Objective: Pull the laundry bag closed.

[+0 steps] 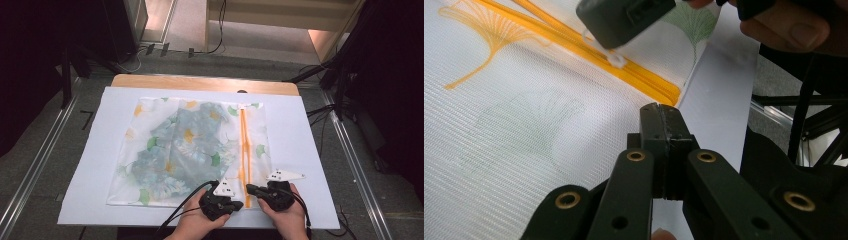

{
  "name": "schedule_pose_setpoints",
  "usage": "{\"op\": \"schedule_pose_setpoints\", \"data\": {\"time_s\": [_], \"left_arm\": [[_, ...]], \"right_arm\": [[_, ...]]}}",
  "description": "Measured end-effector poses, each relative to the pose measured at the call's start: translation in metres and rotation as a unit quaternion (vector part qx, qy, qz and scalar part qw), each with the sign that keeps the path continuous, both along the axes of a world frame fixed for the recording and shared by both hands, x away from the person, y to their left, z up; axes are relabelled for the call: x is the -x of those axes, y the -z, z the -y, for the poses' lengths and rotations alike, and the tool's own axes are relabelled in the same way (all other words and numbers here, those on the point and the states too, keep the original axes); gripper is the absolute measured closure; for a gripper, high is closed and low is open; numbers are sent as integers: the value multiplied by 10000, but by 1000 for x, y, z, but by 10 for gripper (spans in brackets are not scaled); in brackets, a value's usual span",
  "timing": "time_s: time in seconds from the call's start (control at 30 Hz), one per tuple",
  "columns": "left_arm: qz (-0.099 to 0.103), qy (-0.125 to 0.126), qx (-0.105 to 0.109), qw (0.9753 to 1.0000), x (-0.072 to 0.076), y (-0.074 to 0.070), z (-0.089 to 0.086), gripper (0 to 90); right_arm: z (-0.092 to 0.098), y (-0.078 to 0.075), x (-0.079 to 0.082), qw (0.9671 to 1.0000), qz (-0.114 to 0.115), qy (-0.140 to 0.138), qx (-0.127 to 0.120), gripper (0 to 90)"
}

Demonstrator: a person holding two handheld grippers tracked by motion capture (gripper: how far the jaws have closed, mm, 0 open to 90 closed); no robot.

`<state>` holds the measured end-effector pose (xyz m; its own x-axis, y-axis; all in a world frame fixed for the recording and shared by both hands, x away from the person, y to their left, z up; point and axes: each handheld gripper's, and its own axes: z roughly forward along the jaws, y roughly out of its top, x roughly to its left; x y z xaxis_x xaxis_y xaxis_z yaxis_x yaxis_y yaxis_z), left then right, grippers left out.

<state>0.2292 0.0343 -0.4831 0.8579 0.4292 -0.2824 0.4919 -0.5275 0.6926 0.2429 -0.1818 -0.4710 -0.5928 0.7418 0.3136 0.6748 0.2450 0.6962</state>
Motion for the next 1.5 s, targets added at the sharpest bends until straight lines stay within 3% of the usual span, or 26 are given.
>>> {"op": "schedule_pose_setpoints", "data": {"time_s": [0.63,1.03,1.5], "left_arm": [[48,6,11,10000,1,0,0,900],[65,-4,8,10000,2,0,0,900],[83,10,-4,10000,2,0,0,900]], "right_arm": [[2,-10,-30,9995,277,177,-1,900],[-1,-17,-63,9983,476,345,49,900],[-7,-20,-89,9981,429,442,53,900]]}}
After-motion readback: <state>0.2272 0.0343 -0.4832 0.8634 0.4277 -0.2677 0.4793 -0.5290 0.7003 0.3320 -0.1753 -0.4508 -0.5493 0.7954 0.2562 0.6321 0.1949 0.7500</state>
